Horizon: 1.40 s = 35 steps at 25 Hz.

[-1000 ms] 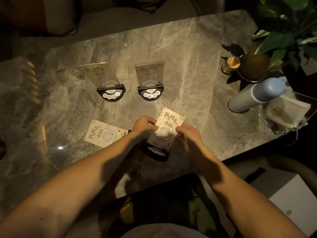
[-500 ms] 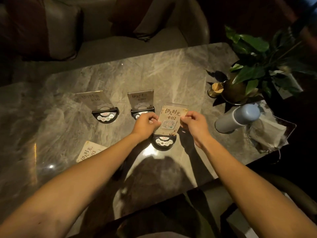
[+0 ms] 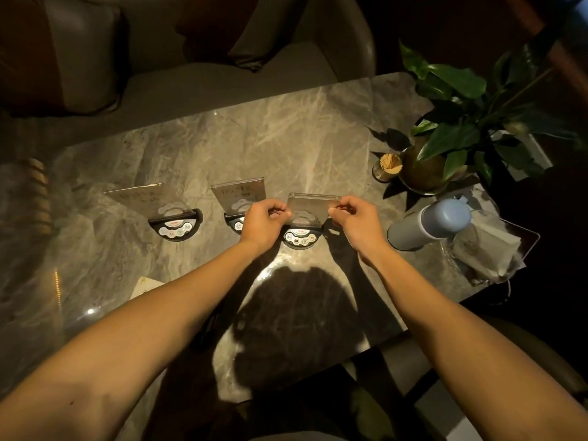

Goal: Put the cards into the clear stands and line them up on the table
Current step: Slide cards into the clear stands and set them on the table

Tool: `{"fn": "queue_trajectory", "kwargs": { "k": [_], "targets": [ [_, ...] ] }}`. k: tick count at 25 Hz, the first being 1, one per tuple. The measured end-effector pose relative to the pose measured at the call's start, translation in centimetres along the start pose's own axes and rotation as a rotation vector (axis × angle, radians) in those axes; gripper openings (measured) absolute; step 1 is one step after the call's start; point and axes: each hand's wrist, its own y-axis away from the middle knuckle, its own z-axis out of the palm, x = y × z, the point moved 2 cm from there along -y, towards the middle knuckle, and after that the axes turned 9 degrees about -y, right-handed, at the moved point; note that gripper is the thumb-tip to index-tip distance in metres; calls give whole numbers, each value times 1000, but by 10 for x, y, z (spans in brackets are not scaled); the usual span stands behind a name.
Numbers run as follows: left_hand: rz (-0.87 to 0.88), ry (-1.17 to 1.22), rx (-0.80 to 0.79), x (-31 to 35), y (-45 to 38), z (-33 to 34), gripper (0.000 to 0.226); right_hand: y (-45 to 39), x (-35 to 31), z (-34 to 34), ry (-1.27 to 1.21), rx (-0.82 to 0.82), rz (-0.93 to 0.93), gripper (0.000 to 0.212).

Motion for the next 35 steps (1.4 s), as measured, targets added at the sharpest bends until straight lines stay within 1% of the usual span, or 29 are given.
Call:
{"fn": "queue_trajectory", "kwargs": {
  "k": [4,7,9,10,12,14,15,16,18,21,22,24,26,29,30,32,33,34,35],
  "targets": [
    [-17,-2,-4,-7,-3,1,5,0,1,5,11,-20,-25,6],
    [-20,15,-18,-7,2,0,6,4,4,6,-1,-27,-7,2],
    [-41,54,-43,-7,7,-2,14,8,6,7,-24,-22,14,11],
    [-59,75,-54,-8,11,-4,18,11,7,9,-54,-9,41,15],
    [-104,130,-60,-14,21,-12,20,19,15,14,-139,49,154,21],
    [-149,181,-65,-24,32,-23,18,30,25,23,-200,87,294,18],
    [-164,198,-63,-31,37,-29,20,37,29,30,-193,66,334,14],
    [-179,203,-58,-38,45,-40,22,45,31,41,-162,25,352,12],
    [-199,228,-28,-51,61,-62,26,61,28,66,-118,-66,360,17],
    [-238,263,78,-78,90,-99,31,82,14,114,-94,-233,340,22],
    [-258,244,127,-88,100,-110,36,88,10,130,-52,-302,322,23],
    [-332,253,225,-112,121,-127,53,100,0,160,58,-433,285,25],
    [-420,322,321,-136,142,-140,61,113,-10,192,129,-536,274,22],
    [-556,528,415,-174,166,-147,59,125,-14,230,168,-639,293,28],
    [-593,597,428,-187,174,-147,66,127,-12,241,183,-672,292,29],
    [-652,685,464,-244,180,-126,87,130,-1,263,244,-728,277,33],
    [-668,657,469,-254,185,-119,87,129,3,270,282,-745,259,38],
    [-682,626,474,-250,195,-118,75,128,10,277,309,-765,251,42],
    [-690,594,477,-245,203,-119,58,127,16,282,318,-772,251,45]
  ]
}}
